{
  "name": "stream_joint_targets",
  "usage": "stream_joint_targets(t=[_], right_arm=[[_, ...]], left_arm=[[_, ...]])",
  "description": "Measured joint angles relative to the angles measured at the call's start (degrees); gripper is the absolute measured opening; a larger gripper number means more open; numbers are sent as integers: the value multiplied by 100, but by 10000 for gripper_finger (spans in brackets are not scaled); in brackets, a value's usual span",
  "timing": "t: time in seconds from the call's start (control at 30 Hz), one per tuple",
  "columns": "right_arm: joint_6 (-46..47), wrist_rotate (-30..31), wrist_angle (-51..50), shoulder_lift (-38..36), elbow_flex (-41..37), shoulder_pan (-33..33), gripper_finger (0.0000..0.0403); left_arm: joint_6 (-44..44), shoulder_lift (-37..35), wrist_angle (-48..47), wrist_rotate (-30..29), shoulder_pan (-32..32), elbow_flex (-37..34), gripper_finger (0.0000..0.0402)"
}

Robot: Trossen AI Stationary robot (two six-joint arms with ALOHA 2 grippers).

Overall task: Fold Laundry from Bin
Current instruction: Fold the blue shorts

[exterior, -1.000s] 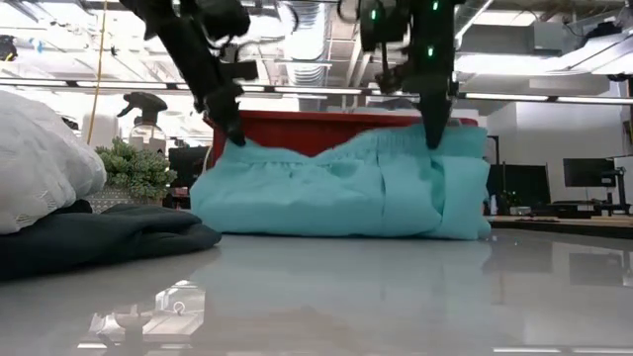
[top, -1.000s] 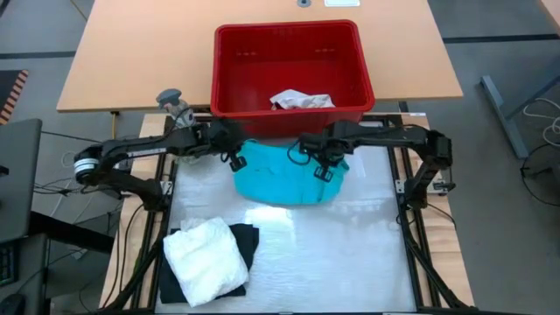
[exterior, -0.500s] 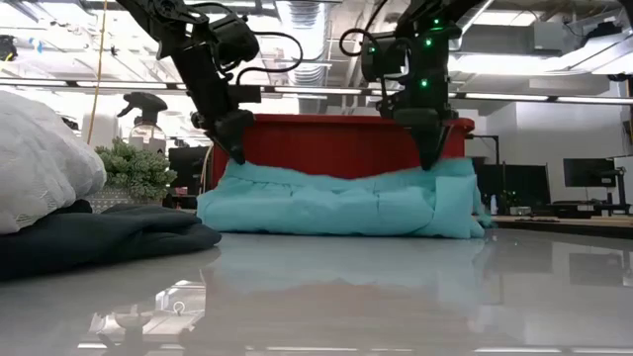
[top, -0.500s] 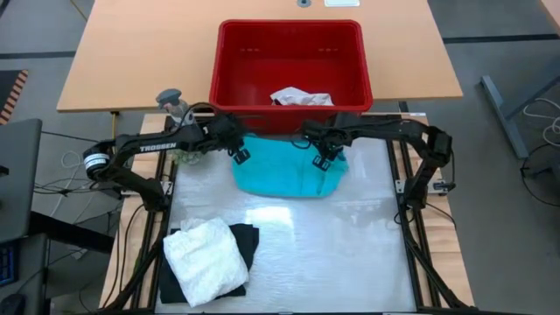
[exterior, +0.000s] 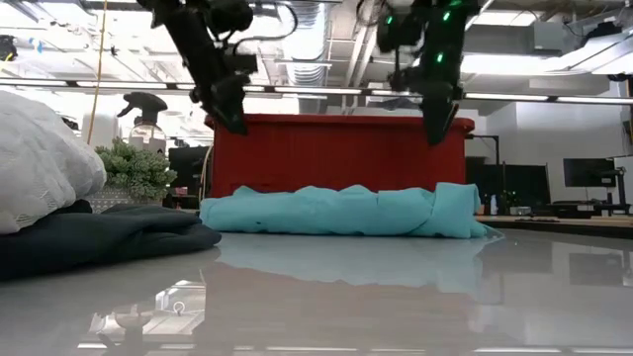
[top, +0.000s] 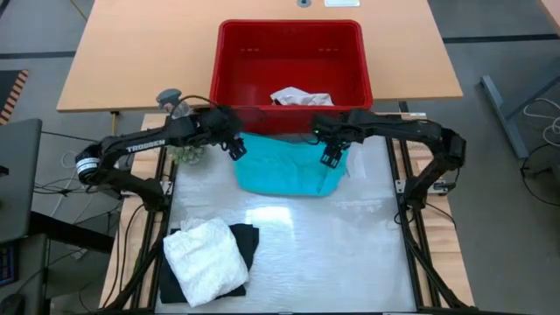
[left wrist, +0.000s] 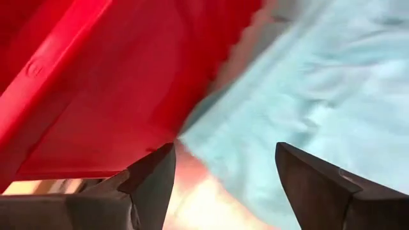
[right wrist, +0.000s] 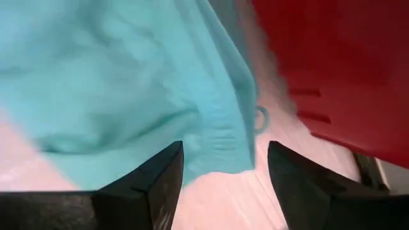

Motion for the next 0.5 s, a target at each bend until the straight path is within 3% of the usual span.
stream_joint_targets(t=[0.13,0.2,0.37,0.5], right_arm=[[-216,-675,705,-393,11,548,250],[-476,-715,1035,-350,11,1033,250],[-1186,-65,2007,251,9,2197,250],[-1424,387,2487,903,164,2575,250]], left_arm=[[70,-342,-573,543,-166,332,256],[124,-567,-863,687,-256,474,254],[-60,-1177,-1428,661,-428,791,254],[-321,-1652,-1427,377,-447,804,254]])
